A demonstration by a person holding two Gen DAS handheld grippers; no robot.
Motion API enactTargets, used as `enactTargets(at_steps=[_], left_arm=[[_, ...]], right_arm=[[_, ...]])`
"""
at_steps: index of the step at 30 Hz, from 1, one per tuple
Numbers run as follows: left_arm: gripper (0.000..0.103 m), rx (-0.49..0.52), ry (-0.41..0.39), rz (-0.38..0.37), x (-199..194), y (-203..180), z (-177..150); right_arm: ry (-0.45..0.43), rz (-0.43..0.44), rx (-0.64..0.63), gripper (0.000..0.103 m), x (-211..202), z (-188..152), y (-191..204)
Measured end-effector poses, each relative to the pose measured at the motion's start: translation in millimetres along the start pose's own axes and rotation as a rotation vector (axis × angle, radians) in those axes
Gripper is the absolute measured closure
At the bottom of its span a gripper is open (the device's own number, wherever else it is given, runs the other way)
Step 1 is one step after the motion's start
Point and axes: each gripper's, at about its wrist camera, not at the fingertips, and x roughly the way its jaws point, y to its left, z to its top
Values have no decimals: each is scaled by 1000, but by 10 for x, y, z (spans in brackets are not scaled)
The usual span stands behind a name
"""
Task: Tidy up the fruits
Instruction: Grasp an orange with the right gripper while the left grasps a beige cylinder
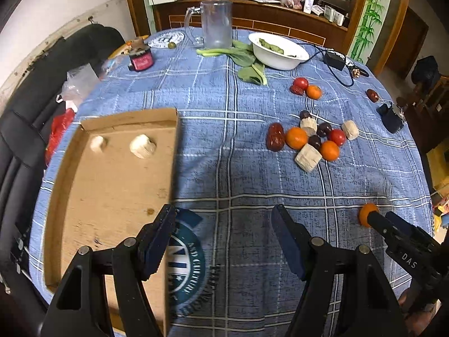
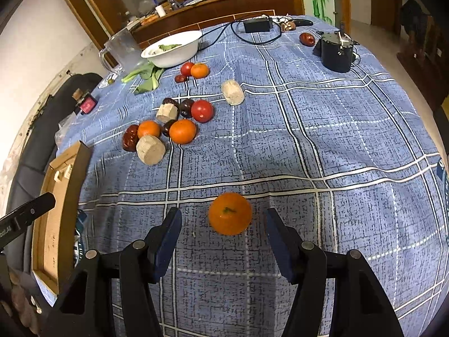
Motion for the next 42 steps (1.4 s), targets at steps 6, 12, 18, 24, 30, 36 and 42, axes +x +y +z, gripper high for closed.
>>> enactTargets(at_steps=[6,12,18,24,30,36,42], left_arm=[[33,-45,36,-12,145,75,-1],[33,-48,46,-46,216,156,42],[33,-24,74,-113,430,91,162],[38,60,84,-267,625,-278,309],[48,165,81,-303,871,-675,483],[49,265,92,-285,1076,-934,517],[72,324,65,-231,1142,-1063,456]], right_arm=[[9,-13,-30,38,76,17,15],[22,-21,6,38,149,28,-51],[8,-19,-23,38,124,-12,-47],[16,-15,-10,38,183,-58,-149],[5,-29,-56,38,227,-12,-91],[5,-32,-92,38,261,-10,-38],[0,-45,-114,41,275,-7,-20]])
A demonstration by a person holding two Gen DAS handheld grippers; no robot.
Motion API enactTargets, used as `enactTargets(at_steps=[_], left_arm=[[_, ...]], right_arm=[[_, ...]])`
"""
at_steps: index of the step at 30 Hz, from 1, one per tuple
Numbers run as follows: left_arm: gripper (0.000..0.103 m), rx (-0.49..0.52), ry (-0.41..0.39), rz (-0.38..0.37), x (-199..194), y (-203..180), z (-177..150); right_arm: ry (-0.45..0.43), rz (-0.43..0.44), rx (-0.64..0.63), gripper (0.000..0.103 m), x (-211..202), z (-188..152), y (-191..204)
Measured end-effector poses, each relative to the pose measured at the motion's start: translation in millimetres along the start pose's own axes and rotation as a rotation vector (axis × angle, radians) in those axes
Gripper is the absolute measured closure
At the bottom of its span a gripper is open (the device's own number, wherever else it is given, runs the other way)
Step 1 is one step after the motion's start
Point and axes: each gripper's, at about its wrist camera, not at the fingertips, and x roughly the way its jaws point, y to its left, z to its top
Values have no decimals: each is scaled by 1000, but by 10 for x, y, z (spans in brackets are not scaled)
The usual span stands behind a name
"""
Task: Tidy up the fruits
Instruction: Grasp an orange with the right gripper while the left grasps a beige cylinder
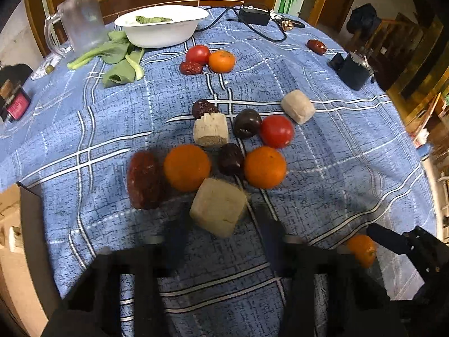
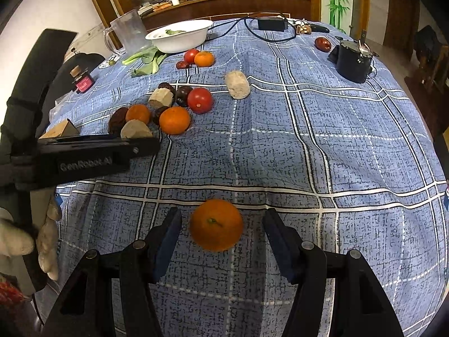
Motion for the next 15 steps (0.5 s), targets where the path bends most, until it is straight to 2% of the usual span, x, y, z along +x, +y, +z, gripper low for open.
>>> enactTargets(at_steps=[1,3,4,11,15], left_arm=[[72,-5,2,-8,-5,7,1],[72,-36,3,-32,-47,51,-21],[72,-39,-1,-29,-74,63,-30],[72,-99,-45,-48,-458,189,-210],[72,-183,-79,-65,-777,468,-348]], right_arm=[[-1,-6,-3,49,3,5,1],[2,8,2,56,1,18,-5],[4,23,4,65,-2,20,-3],[16,39,0,65,-46,-12,113],[0,58,-20,65,-137,19,286]])
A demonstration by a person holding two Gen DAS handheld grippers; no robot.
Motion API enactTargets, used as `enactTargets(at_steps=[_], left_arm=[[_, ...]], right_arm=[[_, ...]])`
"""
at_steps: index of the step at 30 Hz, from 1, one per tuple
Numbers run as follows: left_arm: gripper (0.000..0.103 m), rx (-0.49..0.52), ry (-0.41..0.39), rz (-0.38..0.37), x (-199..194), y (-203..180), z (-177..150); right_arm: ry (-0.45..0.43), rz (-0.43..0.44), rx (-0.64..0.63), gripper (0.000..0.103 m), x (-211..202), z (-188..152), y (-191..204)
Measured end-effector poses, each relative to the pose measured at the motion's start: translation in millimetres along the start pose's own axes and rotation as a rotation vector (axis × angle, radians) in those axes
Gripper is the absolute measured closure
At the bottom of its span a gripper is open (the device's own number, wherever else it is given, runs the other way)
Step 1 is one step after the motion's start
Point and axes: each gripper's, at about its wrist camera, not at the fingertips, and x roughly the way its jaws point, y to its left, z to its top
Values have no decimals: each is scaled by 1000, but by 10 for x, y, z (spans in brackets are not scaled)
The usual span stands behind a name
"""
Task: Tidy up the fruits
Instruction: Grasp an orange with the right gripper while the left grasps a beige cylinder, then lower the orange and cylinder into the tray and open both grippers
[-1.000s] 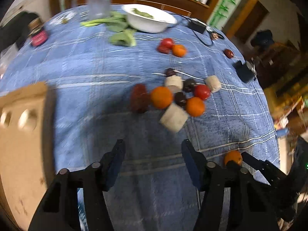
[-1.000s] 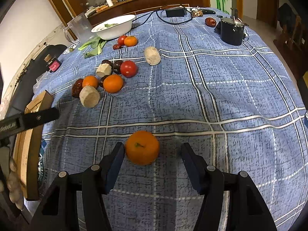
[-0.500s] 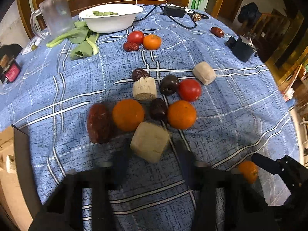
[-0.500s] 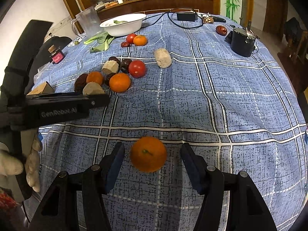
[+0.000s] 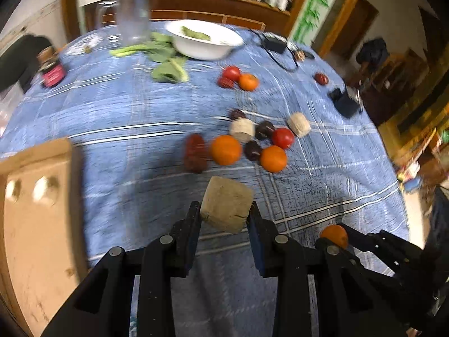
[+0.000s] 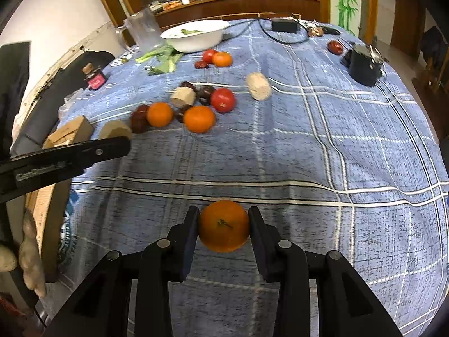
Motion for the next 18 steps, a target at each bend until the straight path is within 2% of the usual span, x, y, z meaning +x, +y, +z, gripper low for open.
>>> enactTargets(at_steps=[4,7,10,15,18], left_arm=[[72,-59,-36,29,-312,351,-56],[72,-110,-61,84,-539,717,-131],[72,-190,-63,141,-713,1244,-263],[72,-269,-35,216,-776,1915,-371],[71,-291,-19,239,-726,2194,-370]], right_arm=[[-27,46,-53,65,-102,121,361],[-43,93,-96,64,-160,228,667],[-44,163,-147,64,-159,358,1097],[1,285,-191,64,41,516,1780],[30,319,-224,64,241,577,2173]])
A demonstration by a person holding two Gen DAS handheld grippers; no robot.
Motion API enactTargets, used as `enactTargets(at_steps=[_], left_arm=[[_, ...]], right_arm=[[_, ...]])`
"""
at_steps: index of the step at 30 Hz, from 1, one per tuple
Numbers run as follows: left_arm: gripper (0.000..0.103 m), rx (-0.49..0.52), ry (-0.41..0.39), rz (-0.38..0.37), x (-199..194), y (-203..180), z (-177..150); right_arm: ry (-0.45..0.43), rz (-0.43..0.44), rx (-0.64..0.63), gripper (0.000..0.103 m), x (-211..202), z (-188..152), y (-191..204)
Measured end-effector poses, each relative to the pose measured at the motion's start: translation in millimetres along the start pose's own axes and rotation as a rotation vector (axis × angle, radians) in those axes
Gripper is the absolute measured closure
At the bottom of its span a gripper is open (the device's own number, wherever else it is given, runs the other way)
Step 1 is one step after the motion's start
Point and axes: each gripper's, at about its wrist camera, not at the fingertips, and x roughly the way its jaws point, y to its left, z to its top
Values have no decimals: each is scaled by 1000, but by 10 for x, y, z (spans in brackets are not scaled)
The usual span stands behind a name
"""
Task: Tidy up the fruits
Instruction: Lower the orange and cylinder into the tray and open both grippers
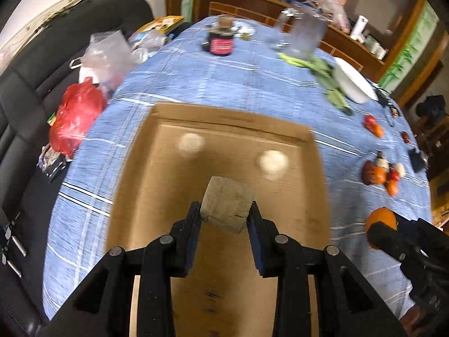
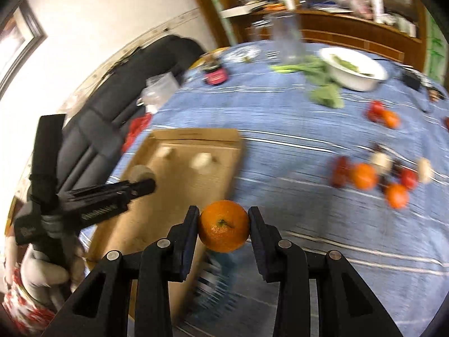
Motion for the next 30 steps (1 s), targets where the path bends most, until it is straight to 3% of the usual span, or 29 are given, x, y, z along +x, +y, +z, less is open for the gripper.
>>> enactTargets(at_steps=[8,15,19,21,23,30], left_arm=[[71,5,59,-3,353,272,148],[71,19,67,-23,448,276,187],[64,15,75,-46,462,274,224],[64,13,72,-57,415,278,237],[64,7,60,-81,308,299,258],[54,-90,-41,-154,-406,829,243]], right_arm=[[89,-46,-51,64,784,126,338],[125,-83,-49,63,1057,151,317],[128,-98,-64,63,1126,163,349],[129,-104,-73,60,1136,170,365],[121,-103,-73,46,1110,180,374],[91,-100,-54,43,824,171,370]])
